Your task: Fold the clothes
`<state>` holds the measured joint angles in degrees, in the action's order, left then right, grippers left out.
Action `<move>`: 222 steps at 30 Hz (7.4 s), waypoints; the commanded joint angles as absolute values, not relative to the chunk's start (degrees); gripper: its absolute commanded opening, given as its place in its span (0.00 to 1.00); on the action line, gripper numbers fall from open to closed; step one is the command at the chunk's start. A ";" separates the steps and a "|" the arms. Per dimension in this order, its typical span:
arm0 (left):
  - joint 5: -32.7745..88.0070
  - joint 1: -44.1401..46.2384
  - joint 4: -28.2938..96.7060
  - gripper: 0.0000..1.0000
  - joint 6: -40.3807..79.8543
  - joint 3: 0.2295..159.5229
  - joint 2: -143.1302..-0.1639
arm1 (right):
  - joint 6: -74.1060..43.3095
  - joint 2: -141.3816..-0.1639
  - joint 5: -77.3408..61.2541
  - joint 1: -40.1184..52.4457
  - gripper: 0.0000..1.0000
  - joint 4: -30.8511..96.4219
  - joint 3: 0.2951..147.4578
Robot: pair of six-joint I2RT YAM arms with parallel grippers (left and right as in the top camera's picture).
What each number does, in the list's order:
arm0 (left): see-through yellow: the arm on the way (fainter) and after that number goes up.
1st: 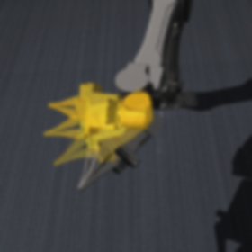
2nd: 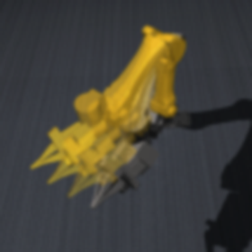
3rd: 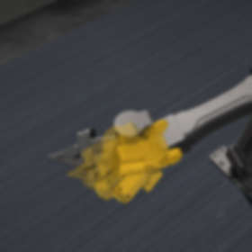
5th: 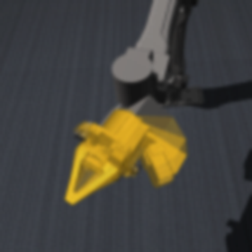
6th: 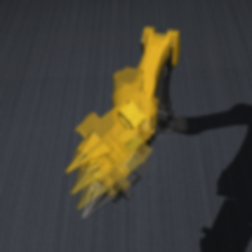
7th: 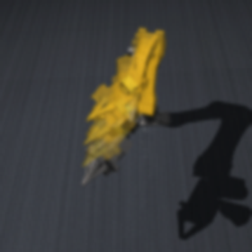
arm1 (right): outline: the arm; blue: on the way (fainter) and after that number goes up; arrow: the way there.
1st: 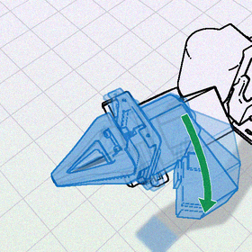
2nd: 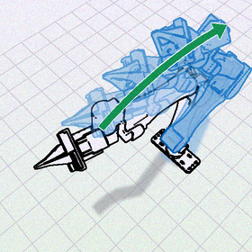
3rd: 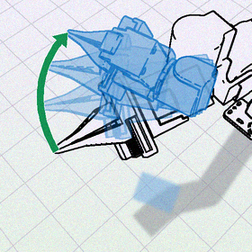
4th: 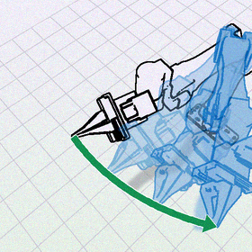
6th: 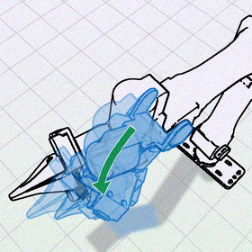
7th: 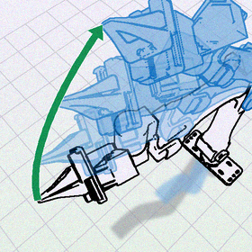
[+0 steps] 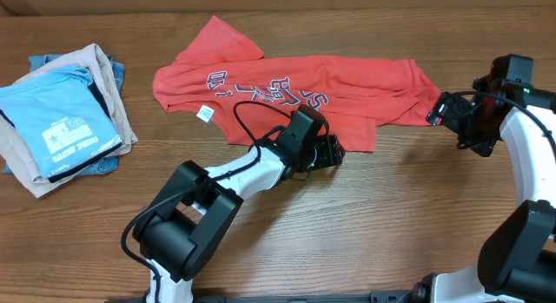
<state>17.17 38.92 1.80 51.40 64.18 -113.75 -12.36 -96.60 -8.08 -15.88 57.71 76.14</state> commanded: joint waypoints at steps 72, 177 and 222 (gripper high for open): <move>-3.44 -2.07 58.04 0.06 37.23 64.38 -88.38 | -12.32 -99.77 -7.57 -16.03 0.84 49.78 68.16; 22.92 -14.59 24.93 0.04 25.78 136.88 -101.03 | -20.05 -111.48 -21.10 -18.33 0.04 58.94 156.40; 13.76 -11.33 82.37 0.04 7.60 65.98 -87.00 | -10.28 -103.07 -4.95 -21.78 0.04 87.22 86.26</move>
